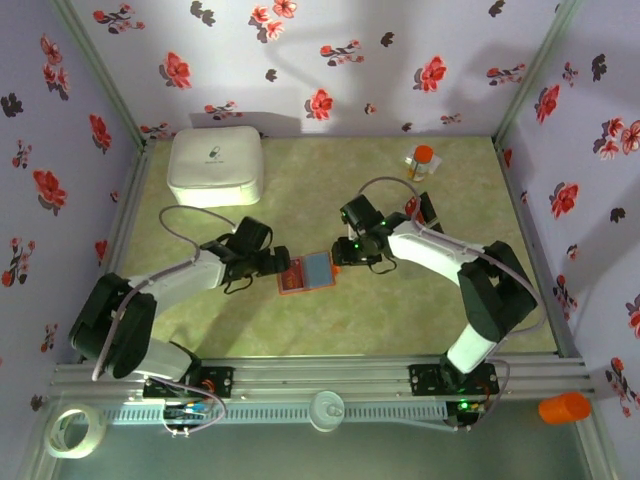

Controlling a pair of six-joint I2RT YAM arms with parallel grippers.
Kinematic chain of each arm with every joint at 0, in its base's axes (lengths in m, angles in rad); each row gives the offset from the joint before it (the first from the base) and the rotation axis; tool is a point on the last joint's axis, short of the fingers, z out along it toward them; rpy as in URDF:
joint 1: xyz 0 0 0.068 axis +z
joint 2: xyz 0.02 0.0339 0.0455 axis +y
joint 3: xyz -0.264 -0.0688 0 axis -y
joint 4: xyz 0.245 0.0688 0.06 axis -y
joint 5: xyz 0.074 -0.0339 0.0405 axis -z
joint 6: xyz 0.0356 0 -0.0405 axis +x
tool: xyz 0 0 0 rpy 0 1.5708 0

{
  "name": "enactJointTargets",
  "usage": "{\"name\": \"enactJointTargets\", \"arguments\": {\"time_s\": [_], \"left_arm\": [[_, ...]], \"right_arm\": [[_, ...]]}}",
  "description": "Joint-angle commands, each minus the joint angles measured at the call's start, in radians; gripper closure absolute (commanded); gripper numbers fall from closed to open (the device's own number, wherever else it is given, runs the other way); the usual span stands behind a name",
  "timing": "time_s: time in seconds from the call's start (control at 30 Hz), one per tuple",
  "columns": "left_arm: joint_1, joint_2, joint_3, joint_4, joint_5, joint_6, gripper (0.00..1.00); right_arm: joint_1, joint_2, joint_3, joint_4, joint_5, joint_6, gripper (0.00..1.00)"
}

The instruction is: Put the credit cards into the card holder

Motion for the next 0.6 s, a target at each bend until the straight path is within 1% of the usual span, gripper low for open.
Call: {"name": "enactJointTargets", "arguments": {"time_s": [0.0, 0.3, 0.4, 0.47, 0.57], "left_arm": [[-0.014, 0.02, 0.025, 0.039, 0.008, -0.044, 0.0], [-0.023, 0.041, 0.036, 0.06, 0.016, -0.042, 0.0], [-0.023, 0.05, 0.037, 0.071, 0.024, -0.043, 0.0], [-0.023, 0.057, 0.037, 0.08, 0.03, -0.047, 0.0], [-0.025, 0.071, 0.036, 0.097, 0.04, -0.05, 0.0]], "right_arm": [[-0.002, 0.026, -0.008, 0.016, 0.016, -0.007, 0.51], [-0.002, 0.083, -0.006, 0.073, -0.022, 0.014, 0.55], [-0.001, 0.099, -0.008, 0.083, -0.022, 0.015, 0.6], [-0.004, 0.107, -0.012, 0.09, -0.02, 0.016, 0.65], [-0.005, 0.118, -0.02, 0.1, -0.022, 0.014, 0.82]]}}
